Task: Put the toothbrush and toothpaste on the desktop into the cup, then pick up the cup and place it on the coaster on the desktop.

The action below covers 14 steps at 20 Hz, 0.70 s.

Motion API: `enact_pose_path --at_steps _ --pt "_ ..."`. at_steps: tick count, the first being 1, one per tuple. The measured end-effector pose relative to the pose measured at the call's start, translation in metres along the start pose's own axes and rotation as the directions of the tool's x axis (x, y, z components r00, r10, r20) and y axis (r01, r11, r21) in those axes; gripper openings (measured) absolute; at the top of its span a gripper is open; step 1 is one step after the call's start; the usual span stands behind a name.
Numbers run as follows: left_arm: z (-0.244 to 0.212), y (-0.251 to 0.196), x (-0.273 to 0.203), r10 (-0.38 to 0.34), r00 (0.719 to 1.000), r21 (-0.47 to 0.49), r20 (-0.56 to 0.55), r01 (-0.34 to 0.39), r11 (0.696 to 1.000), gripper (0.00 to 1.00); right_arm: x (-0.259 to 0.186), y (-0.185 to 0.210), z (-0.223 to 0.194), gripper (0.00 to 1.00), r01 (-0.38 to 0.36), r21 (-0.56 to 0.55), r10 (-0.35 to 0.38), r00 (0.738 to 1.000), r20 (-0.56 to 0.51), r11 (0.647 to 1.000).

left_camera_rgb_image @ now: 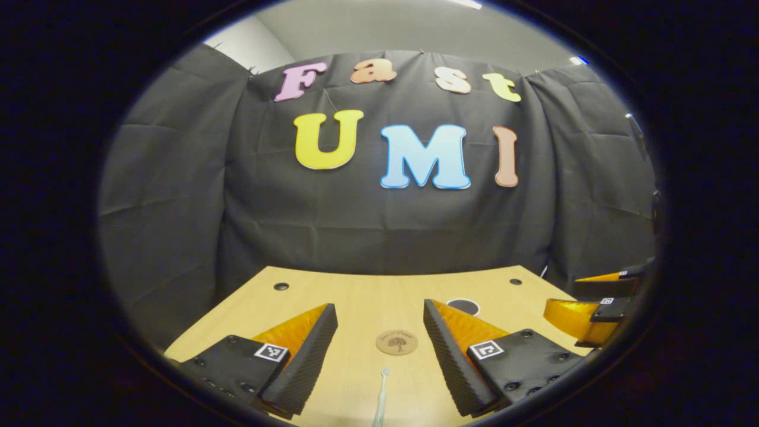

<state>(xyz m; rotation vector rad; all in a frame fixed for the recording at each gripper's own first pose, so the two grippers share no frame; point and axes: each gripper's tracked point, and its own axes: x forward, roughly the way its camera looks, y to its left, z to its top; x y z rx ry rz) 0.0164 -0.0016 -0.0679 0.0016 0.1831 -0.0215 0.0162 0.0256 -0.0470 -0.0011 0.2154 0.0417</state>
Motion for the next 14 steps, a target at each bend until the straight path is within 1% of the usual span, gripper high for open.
enact_pose_path --at_steps 3,7,9,11,14 --pt "-0.025 -0.001 0.011 -0.014 0.996 0.001 -0.093 0.014 1.0 0.95 0.013 0.005 -0.016 0.84 -0.014 -0.001 0.014 0.997 -0.077 1.0" --pt "-0.058 0.0 0.023 -0.023 0.975 -0.037 -0.221 0.015 0.999 0.95 0.028 0.011 -0.042 0.84 -0.018 -0.003 0.017 0.981 -0.193 1.0" --pt "-0.077 0.001 0.03 -0.021 0.956 -0.048 -0.292 0.007 0.999 0.95 0.035 0.015 -0.055 0.84 -0.029 -0.013 0.025 0.968 -0.249 0.999" --pt "-0.096 0.001 0.035 -0.027 0.931 -0.055 -0.363 0.008 0.998 0.95 0.04 0.019 -0.065 0.84 -0.044 -0.002 0.041 0.952 -0.303 0.999" --pt "-0.124 -0.001 0.041 -0.042 0.882 -0.058 -0.47 0.017 0.998 0.95 0.049 0.021 -0.081 0.84 -0.054 0.021 0.058 0.92 -0.389 0.998"
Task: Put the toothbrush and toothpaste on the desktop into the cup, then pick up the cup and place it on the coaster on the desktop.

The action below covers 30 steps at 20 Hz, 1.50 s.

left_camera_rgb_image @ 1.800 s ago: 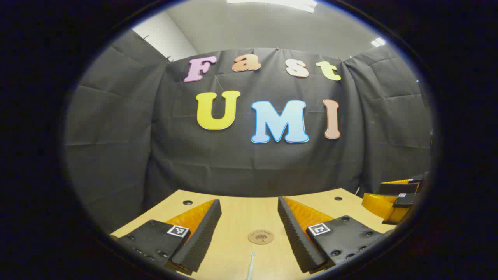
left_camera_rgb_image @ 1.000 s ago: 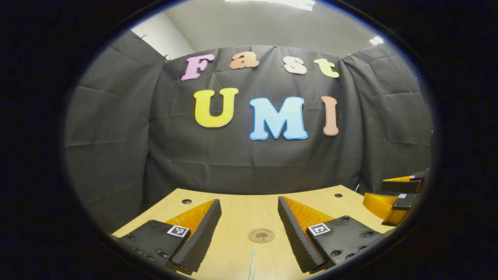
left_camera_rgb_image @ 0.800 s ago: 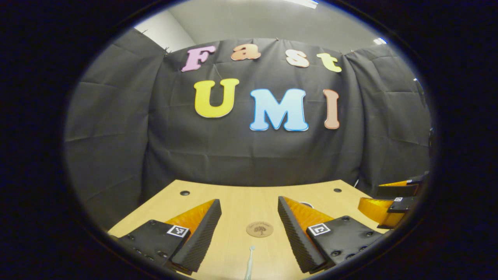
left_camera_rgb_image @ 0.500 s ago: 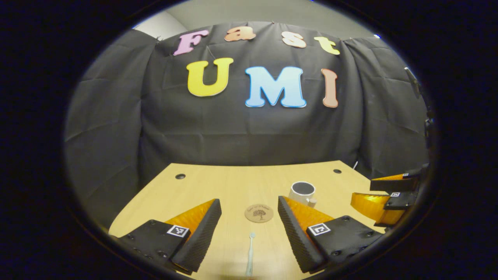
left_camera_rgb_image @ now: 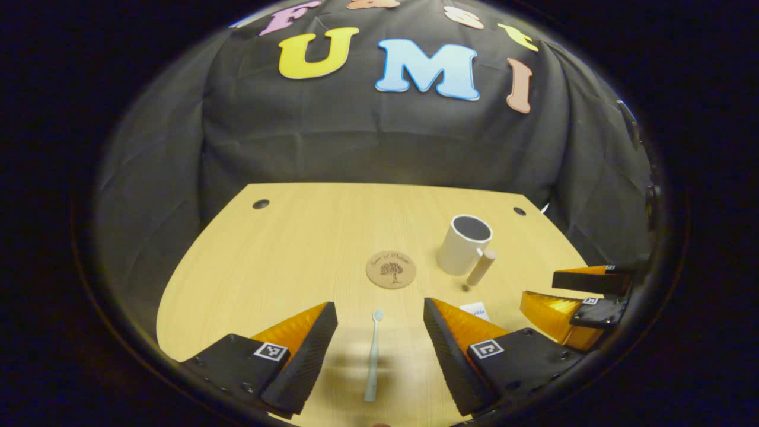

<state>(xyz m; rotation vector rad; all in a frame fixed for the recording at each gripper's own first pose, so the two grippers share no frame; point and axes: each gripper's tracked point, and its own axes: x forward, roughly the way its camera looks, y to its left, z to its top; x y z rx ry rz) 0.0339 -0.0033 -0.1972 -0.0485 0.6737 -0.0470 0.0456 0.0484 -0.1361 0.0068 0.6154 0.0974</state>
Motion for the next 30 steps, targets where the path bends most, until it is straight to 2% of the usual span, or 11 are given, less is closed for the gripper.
enact_pose_path --at_steps 3,6,11,13,16,20,24,25,27,30 --pt "-0.026 -0.001 0.017 -0.012 0.994 -0.02 -0.11 0.01 1.0 0.96 0.006 0.002 -0.014 0.84 -0.012 0.002 0.012 0.997 -0.073 1.0" --pt "-0.048 -0.001 0.026 -0.008 0.972 -0.012 -0.235 0.006 1.0 0.97 0.02 0.002 -0.027 0.84 -0.02 0.005 0.02 0.99 -0.139 1.0" --pt "-0.085 -0.002 0.037 -0.025 0.904 -0.017 -0.427 0.019 1.0 0.99 0.038 0.006 -0.049 0.85 -0.036 0.02 0.04 0.962 -0.272 0.999" --pt "-0.092 0.002 0.04 -0.016 0.878 -0.011 -0.479 0.013 1.0 0.96 0.045 0.009 -0.057 0.85 -0.049 0.023 0.054 0.947 -0.318 0.999" --pt "-0.103 0.003 0.044 -0.018 0.841 -0.001 -0.541 0.021 1.0 0.99 0.052 0.014 -0.067 0.86 -0.066 0.033 0.074 0.927 -0.368 0.997" --pt "-0.121 0.003 0.044 -0.032 0.776 -0.009 -0.63 0.033 0.999 0.97 0.062 0.018 -0.077 0.87 -0.076 0.057 0.093 0.902 -0.421 0.995" --pt "-0.137 0.008 0.047 -0.017 0.722 0.0 -0.692 0.023 1.0 0.97 0.071 0.018 -0.089 0.87 -0.067 0.053 0.085 0.88 -0.467 0.996" --pt "-0.141 0.009 0.047 -0.01 0.713 0.006 -0.701 0.02 1.0 0.97 0.073 0.019 -0.09 0.86 -0.067 0.061 0.088 0.875 -0.476 0.996" --pt "-0.142 0.01 0.049 0.006 0.713 0.032 -0.701 0.023 0.999 0.96 0.073 0.019 -0.094 0.86 -0.069 0.071 0.095 0.867 -0.489 0.995" --pt "-0.143 0.016 0.051 0.049 0.705 0.076 -0.708 0.007 0.997 0.89 0.077 0.021 -0.101 0.87 -0.069 0.065 0.093 0.854 -0.512 0.996"
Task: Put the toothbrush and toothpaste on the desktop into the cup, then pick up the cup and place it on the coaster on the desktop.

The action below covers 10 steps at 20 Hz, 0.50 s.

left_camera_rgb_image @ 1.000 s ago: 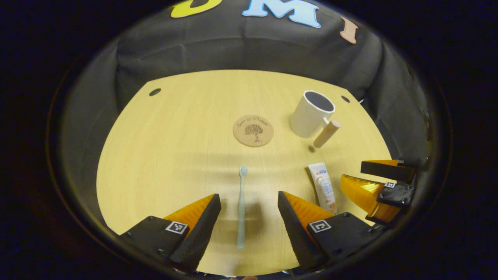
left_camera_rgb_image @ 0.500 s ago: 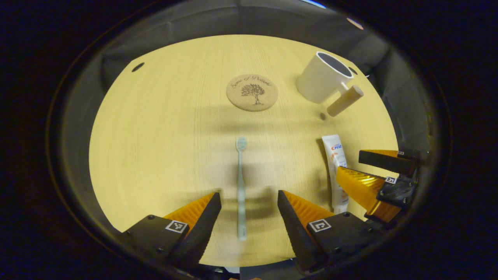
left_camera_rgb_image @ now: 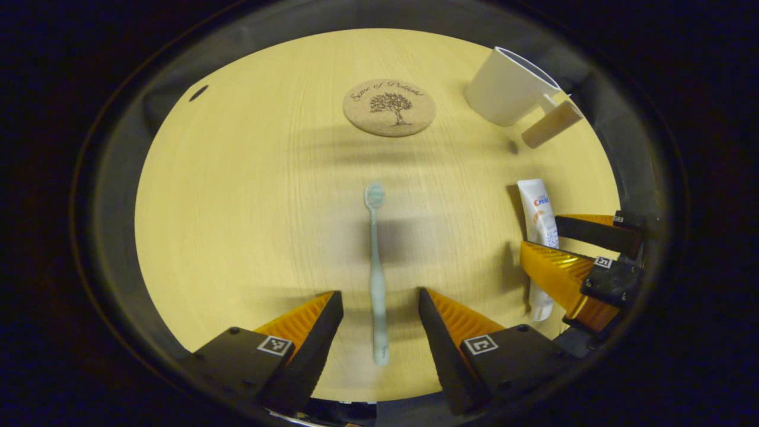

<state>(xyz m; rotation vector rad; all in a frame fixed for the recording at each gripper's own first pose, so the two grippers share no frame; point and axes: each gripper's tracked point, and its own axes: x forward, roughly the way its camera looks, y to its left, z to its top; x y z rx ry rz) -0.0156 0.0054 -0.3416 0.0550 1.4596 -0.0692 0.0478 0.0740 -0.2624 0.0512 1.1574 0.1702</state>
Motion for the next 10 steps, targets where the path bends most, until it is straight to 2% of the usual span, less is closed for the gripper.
enact_pose_path --at_steps 2,3,4,5,6,7,8,9,10 --pt "0.0 -0.002 0.0 0.012 1.0 0.009 -0.006 -0.012 1.0 0.81 0.003 0.001 -0.004 0.87 0.005 0.0 -0.005 1.0 -0.019 1.0" --pt "0.0 -0.003 -0.001 0.012 1.0 0.008 -0.006 -0.012 1.0 0.75 0.003 -0.003 -0.002 0.84 0.023 -0.002 -0.023 1.0 -0.015 1.0" --pt "0.0 -0.005 -0.001 0.013 1.0 0.004 -0.007 -0.013 1.0 0.72 0.004 -0.003 -0.003 0.8 0.027 -0.003 -0.027 1.0 -0.015 1.0" --pt "0.0 -0.007 0.0 0.015 1.0 0.009 -0.006 -0.015 1.0 0.65 0.004 -0.004 -0.003 0.78 0.03 -0.002 -0.03 0.999 -0.019 1.0" --pt "0.0 -0.009 0.0 0.01 1.0 0.017 -0.003 -0.01 1.0 0.64 0.005 -0.007 -0.002 0.78 0.042 0.004 -0.041 0.999 -0.018 0.999" --pt "0.0 -0.01 0.0 0.008 1.0 0.012 -0.002 -0.008 1.0 0.54 0.004 -0.009 -0.002 0.63 0.048 0.012 -0.048 0.999 -0.025 0.999" --pt "0.001 -0.011 -0.001 0.007 1.0 0.02 0.003 -0.007 1.0 0.44 0.003 -0.011 -0.003 0.6 0.05 0.021 -0.05 0.998 -0.025 0.999" --pt "0.001 -0.01 0.0 0.007 1.0 0.027 0.005 -0.008 1.0 0.43 0.003 -0.011 -0.003 0.51 0.042 0.029 -0.041 0.999 -0.029 0.999" --pt "0.001 -0.01 -0.001 0.001 1.0 0.011 0.007 -0.001 1.0 0.42 0.003 -0.013 -0.004 0.51 0.036 0.038 -0.035 0.999 -0.033 0.999"
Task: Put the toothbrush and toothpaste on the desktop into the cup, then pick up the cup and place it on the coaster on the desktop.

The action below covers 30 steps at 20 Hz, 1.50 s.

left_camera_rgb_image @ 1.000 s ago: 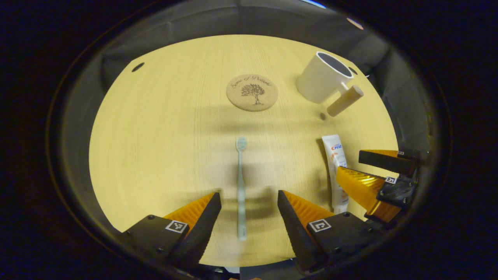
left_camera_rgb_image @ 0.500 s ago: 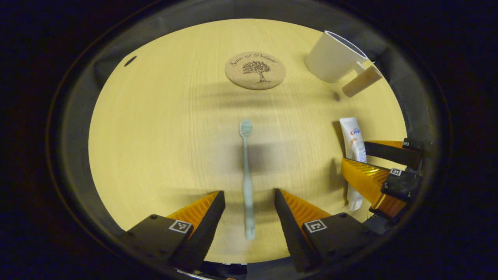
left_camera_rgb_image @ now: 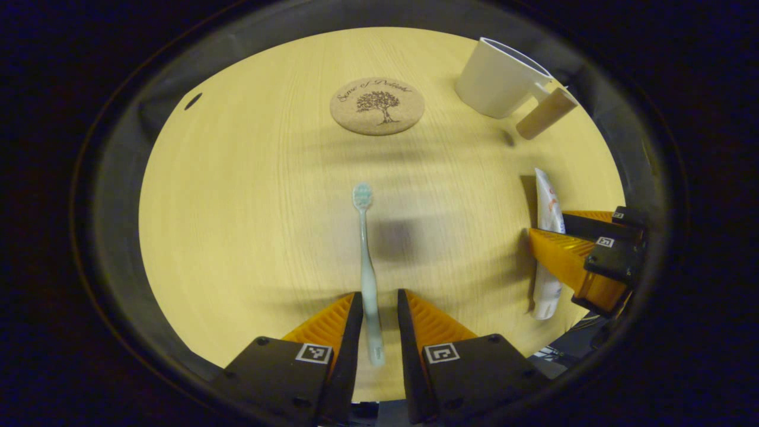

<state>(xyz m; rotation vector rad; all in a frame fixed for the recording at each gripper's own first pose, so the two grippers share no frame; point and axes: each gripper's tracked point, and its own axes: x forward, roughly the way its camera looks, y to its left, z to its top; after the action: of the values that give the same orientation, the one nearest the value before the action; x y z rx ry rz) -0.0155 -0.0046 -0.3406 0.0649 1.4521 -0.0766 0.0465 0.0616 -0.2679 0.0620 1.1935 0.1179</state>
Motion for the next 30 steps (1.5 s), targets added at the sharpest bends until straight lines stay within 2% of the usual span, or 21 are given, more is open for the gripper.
enact_pose_path --at_steps 1,3,4,6,7,8,9,16,21,25,27,30 --pt "0.0 -0.001 0.0 -0.003 1.0 0.0 0.004 0.003 1.0 0.22 -0.001 -0.001 -0.005 0.43 0.001 0.012 -0.001 1.0 -0.024 1.0" --pt "-0.002 0.0 0.0 -0.003 1.0 -0.001 0.013 0.003 1.0 0.22 -0.001 -0.001 -0.005 0.37 -0.019 0.02 0.019 0.999 -0.026 1.0" --pt "-0.002 -0.001 -0.001 -0.004 1.0 0.002 0.018 0.004 1.0 0.16 -0.002 -0.002 -0.005 0.37 -0.02 0.027 0.021 1.0 -0.021 0.999" --pt "0.0 0.0 -0.001 -0.012 0.999 0.012 0.034 0.011 1.0 0.16 -0.001 -0.001 -0.006 0.32 -0.03 0.039 0.031 0.999 -0.014 0.999" --pt "0.001 0.0 -0.003 -0.014 0.999 0.016 0.036 0.013 1.0 0.12 -0.002 -0.002 -0.005 0.32 -0.035 0.039 0.035 0.999 -0.008 0.999" --pt "-0.001 0.0 -0.001 -0.017 0.999 0.022 0.047 0.016 1.0 0.12 -0.002 -0.001 -0.005 0.32 -0.047 0.055 0.047 0.999 0.001 0.997" --pt "-0.001 -0.001 -0.002 -0.017 0.999 0.024 0.052 0.016 1.0 0.12 -0.002 0.001 -0.005 0.25 -0.066 0.067 0.066 0.998 0.007 0.996" --pt "0.001 0.0 -0.007 -0.033 0.989 0.012 0.143 0.032 0.999 0.08 -0.013 0.002 -0.006 0.25 -0.135 0.052 0.129 0.985 0.11 0.989" --pt "0.004 0.004 -0.021 -0.057 0.963 -0.024 0.264 0.065 0.998 0.08 -0.026 0.005 -0.009 0.25 -0.181 0.044 0.168 0.964 0.206 0.982" --pt "0.006 0.003 -0.035 -0.068 0.937 -0.049 0.344 0.091 0.995 0.08 -0.045 0.012 -0.007 0.24 -0.216 0.039 0.195 0.935 0.296 0.976" --pt "0.008 0.002 -0.044 -0.077 0.921 -0.05 0.383 0.104 0.993 0.06 -0.056 0.017 -0.002 0.24 -0.232 0.029 0.208 0.916 0.344 0.972" --pt "0.015 -0.002 -0.064 -0.097 0.889 -0.042 0.448 0.129 0.991 0.08 -0.075 0.025 0.008 0.24 -0.266 0.024 0.233 0.881 0.411 0.964"
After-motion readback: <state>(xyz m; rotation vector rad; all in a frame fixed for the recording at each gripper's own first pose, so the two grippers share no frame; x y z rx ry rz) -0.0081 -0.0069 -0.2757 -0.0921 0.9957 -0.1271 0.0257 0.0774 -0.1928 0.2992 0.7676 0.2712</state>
